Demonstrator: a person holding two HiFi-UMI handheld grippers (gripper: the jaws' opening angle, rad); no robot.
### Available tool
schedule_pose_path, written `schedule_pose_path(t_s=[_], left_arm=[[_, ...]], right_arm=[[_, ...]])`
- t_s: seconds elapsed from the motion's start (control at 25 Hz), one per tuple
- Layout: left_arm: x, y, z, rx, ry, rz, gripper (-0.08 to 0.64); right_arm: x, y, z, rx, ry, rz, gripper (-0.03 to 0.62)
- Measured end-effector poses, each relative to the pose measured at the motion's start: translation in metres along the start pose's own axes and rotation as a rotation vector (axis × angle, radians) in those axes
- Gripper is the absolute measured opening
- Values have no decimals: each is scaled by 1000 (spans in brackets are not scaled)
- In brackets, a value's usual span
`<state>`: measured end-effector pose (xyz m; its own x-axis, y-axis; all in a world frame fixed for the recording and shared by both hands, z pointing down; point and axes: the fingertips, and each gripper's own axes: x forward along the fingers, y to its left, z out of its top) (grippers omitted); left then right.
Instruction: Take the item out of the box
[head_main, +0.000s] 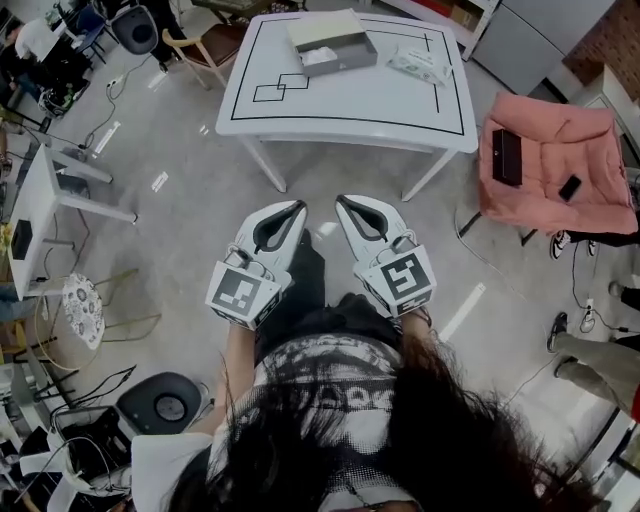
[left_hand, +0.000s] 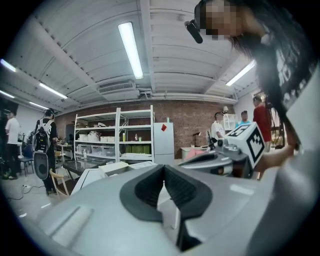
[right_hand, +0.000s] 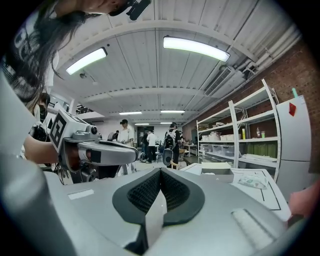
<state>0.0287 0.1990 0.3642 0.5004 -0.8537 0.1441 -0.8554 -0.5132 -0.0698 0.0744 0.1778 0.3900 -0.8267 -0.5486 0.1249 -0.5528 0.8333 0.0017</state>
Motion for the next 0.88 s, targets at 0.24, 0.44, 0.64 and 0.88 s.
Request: schedule_pose_path(t_s=[0.24, 0.44, 0.64, 0.88], left_arm=[[32, 61, -9, -24, 15, -18, 0], [57, 128, -10, -21, 9, -51, 0], [77, 194, -8, -43, 0, -75, 0], [99, 249, -12, -49, -4, -138, 0]], right_arm=[[63, -28, -1, 27, 34, -17, -9], [130, -52, 7, 38, 53, -47, -9], [188, -71, 18, 43, 73, -85, -9], [237, -88, 22, 39, 110, -150, -9]])
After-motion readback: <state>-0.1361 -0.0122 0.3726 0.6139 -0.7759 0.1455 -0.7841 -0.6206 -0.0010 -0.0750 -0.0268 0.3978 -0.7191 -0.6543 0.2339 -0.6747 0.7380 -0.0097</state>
